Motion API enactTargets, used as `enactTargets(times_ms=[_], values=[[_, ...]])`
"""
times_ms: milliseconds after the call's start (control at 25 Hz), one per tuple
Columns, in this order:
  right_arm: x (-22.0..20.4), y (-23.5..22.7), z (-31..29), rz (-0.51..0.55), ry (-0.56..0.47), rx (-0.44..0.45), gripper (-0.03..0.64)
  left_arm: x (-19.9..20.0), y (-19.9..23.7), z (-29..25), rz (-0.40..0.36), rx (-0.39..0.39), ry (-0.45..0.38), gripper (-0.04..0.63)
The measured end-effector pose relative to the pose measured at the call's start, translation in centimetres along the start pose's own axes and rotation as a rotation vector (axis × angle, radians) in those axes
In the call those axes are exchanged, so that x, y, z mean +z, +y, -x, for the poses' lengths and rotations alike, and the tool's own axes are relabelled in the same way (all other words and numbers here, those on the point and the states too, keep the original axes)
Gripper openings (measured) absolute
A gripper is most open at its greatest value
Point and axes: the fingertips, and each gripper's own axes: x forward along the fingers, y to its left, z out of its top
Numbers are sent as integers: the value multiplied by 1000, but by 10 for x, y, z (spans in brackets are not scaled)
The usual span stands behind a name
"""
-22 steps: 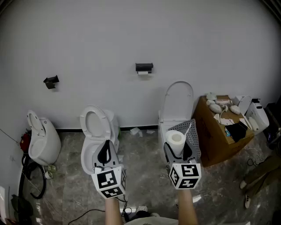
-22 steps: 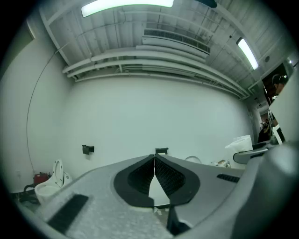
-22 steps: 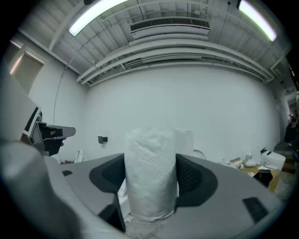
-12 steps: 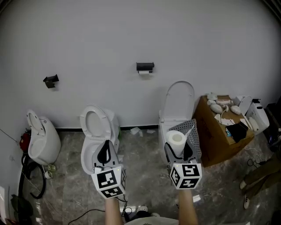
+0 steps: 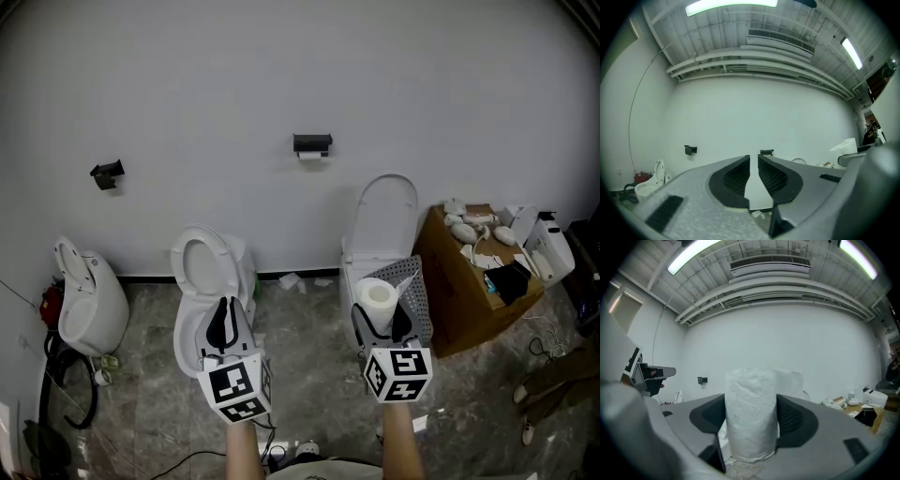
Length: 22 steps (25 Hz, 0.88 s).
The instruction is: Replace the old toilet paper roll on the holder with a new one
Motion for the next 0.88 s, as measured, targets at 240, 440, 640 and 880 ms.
enactTargets(times_ms=[240, 440, 640, 880], values=[[-5, 7, -8, -15, 6, -16, 302, 0, 7, -9, 4, -49, -13, 216], [-9, 10, -16, -12, 27, -14, 302, -6, 12, -20, 6, -48, 11, 225], [-12, 6, -31, -10, 37, -16, 302, -12, 10, -36, 9, -58, 21, 241], [-17, -8, -69, -8, 49, -1, 302, -20, 4, -71, -42, -45, 19, 239]])
